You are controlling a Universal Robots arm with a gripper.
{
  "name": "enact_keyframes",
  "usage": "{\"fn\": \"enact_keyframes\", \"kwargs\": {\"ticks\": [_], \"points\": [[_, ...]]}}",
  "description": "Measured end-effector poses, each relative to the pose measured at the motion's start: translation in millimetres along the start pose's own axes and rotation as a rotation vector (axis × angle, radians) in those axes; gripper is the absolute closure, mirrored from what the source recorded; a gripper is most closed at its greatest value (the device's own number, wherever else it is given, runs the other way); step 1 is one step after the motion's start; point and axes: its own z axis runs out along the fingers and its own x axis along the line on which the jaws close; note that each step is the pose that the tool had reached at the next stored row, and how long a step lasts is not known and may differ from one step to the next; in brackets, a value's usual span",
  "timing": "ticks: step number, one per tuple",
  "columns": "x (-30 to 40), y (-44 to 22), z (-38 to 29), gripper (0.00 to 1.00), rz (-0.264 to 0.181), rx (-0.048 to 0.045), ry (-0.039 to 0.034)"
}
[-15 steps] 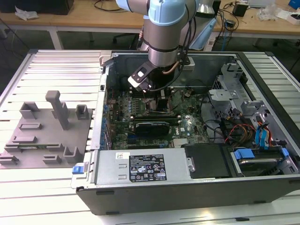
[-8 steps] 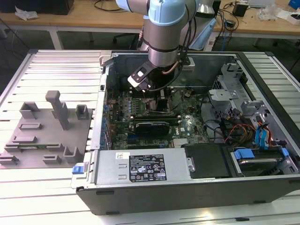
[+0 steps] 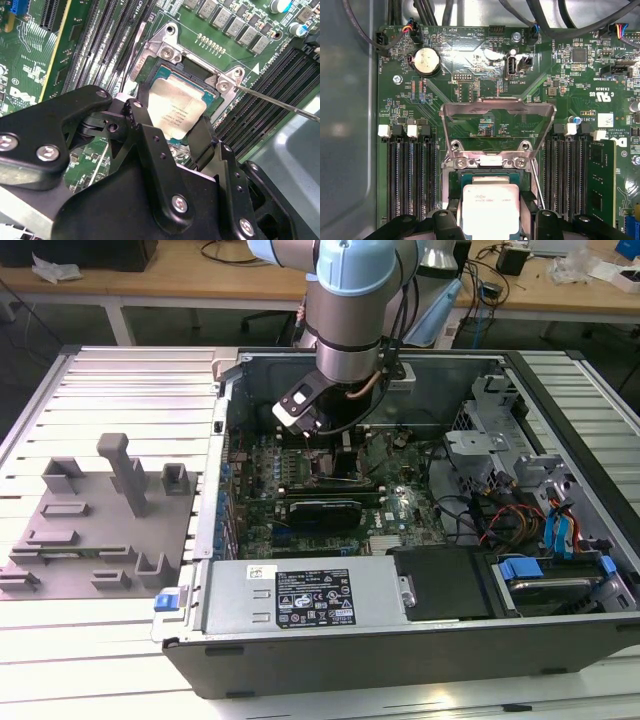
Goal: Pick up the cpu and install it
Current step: 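Place the cpu into insertion slot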
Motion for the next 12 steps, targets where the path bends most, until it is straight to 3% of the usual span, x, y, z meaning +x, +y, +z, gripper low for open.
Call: {"fn": "enact_keyframes", "kwargs": {"ticks": [7,8,12], "points": [[0.0,0.1,0.3,0.45,0.0,-0.0006,0.0003],[0.2,0.1,0.4,0.38,0.0,-0.0006,0.001],[0.0,0.0,0.2,0.38,0.0,-0.0001,0.0003]]}}
